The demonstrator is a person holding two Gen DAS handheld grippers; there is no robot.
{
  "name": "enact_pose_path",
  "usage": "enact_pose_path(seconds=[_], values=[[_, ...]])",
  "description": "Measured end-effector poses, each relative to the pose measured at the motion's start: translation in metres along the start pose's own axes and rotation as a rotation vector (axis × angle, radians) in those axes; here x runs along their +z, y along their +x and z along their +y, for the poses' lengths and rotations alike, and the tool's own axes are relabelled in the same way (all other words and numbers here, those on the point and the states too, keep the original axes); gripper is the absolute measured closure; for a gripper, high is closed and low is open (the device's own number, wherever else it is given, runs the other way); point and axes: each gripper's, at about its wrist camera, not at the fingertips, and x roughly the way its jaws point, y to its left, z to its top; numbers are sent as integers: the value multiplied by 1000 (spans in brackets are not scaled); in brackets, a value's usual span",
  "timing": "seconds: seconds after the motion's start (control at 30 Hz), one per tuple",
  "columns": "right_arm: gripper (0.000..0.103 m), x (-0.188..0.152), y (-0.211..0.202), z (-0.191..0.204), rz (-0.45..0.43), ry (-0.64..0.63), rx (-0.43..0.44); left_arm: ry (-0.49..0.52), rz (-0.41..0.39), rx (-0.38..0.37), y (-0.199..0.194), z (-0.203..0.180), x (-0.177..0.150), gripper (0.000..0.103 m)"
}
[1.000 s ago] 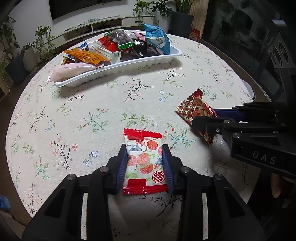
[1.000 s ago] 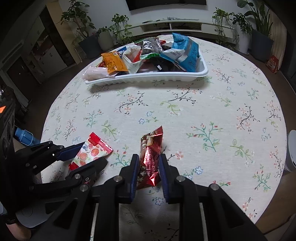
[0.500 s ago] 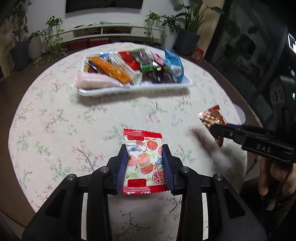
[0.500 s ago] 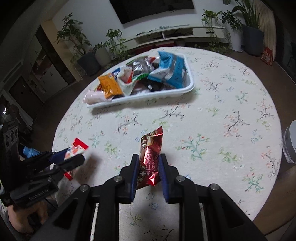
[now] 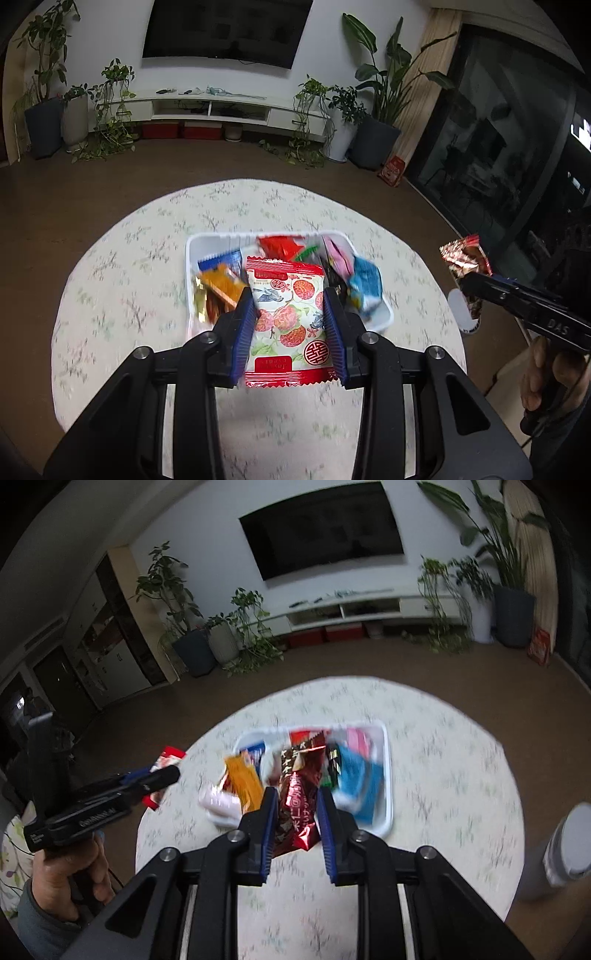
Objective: Organize snacks
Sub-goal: 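Lower both held packs into the white tray and open both tools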
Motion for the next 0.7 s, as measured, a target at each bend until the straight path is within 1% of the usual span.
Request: enact_pose_path(seconds=[0.1,0.17,0.23,0.4,0.57,0.7], values=[[79,24,18,9,-5,-10,23,-10,4,1,18,6,20,69],[79,37,43,12,18,-8,25,-11,28,1,40,8,31,69],[79,41,69,13,44,-15,17,-10,54,-3,62,9,34,69],[79,32,129,7,133,-20,-22,-8,112,-1,112,13,26,69],[79,19,162,-7,190,-5,-49,-2,137,9,144,13,15,69],[79,16,174,-13,207,-7,-71,16,144,26,160,12,9,69]])
